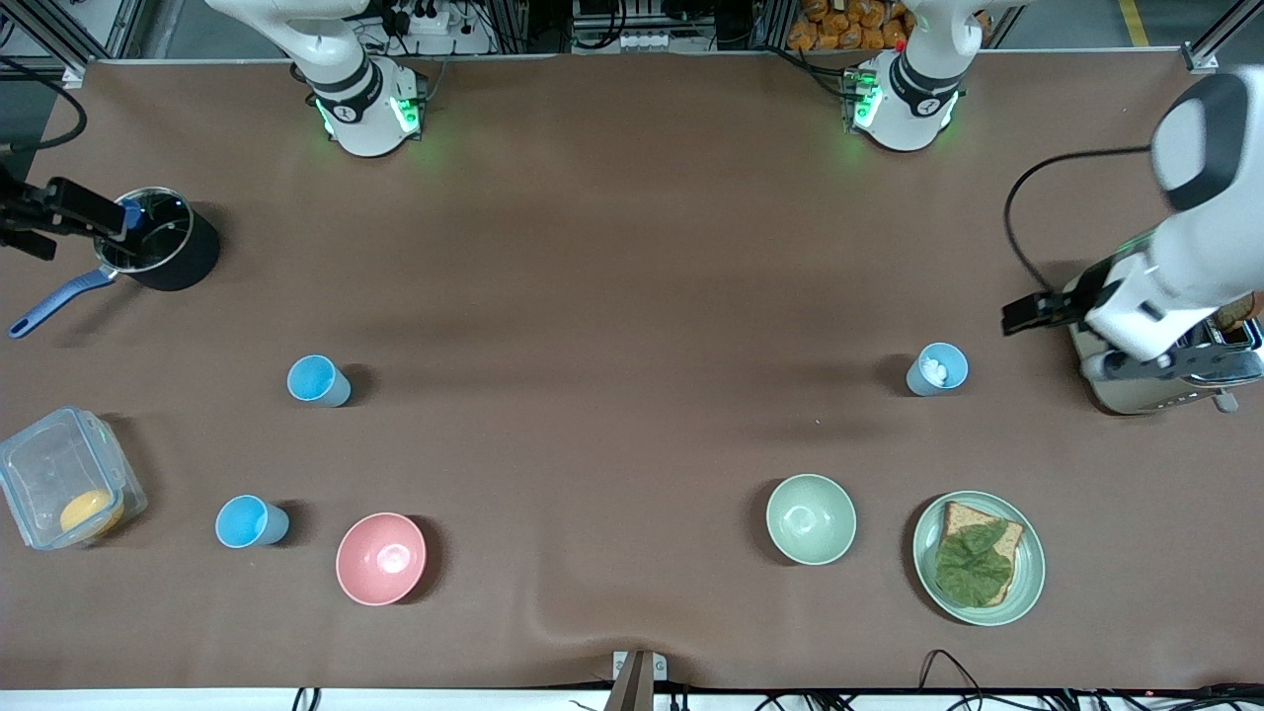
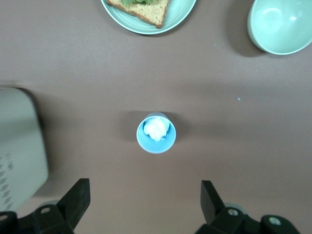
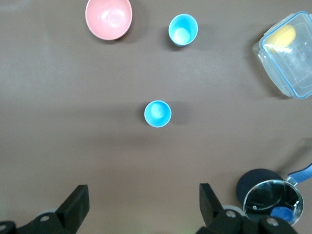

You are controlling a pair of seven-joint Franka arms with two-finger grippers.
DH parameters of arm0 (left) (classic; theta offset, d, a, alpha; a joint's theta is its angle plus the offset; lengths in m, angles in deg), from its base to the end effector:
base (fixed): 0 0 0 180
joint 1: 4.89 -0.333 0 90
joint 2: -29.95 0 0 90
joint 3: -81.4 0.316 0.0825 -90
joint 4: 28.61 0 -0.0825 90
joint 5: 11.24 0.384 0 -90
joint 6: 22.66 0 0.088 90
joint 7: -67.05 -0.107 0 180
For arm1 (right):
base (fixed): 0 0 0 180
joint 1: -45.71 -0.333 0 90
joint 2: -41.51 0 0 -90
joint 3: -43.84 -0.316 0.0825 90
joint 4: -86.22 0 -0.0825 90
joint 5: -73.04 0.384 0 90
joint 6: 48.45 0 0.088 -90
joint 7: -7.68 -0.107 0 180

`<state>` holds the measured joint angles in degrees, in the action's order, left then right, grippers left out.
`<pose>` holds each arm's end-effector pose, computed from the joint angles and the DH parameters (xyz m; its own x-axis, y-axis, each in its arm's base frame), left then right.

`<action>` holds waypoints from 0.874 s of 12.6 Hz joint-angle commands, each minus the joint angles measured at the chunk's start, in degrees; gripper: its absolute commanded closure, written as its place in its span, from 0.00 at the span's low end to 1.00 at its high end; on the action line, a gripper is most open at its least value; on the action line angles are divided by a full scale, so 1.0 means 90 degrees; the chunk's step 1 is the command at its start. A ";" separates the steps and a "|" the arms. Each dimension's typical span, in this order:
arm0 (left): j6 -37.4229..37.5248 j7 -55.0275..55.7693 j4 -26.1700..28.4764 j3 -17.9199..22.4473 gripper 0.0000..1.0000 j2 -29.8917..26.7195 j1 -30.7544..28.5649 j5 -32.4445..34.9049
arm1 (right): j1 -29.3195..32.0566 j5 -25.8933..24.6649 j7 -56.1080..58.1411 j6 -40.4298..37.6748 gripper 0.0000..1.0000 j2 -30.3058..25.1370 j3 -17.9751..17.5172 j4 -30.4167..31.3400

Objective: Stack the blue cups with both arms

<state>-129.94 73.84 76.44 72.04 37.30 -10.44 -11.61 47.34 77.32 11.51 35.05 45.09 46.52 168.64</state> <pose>0.5855 -0.0362 0.4523 0.9945 0.0536 -0.0901 0.0553 -0.9983 0.0162 0.5617 -0.0327 0.6419 0.9993 -0.0001 -0.0384 -0.0029 -0.9972 -0.0743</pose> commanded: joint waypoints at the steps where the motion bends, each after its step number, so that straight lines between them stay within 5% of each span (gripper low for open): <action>1: -0.1103 0.0007 0.1019 0.0025 0.00 -0.0065 -0.0163 -0.0116 | 0.0344 -0.0190 -0.0054 0.0786 0.00 0.0364 0.0005 -0.0056; 4: -0.2003 -0.0119 0.1423 0.0025 0.00 0.0480 -0.0262 -0.0106 | 0.0882 -0.0259 -0.0064 0.1999 0.00 0.1980 0.0014 -0.0036; 8: -0.2366 -0.0120 0.1423 0.0015 0.00 0.1116 -0.0340 -0.0096 | 0.0330 -0.1848 -0.0113 0.1720 0.00 0.1791 -0.0035 -0.0046; 11: -0.2572 -0.0120 0.1423 0.0015 0.10 0.1458 -0.0340 -0.0096 | 0.0394 -0.1940 -0.0259 0.0937 0.00 0.1936 -0.0005 -0.0036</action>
<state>-152.01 73.75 89.53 72.35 49.09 -13.25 -11.61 49.31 61.41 10.09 45.21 62.36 46.34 167.84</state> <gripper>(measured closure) 0.044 0.000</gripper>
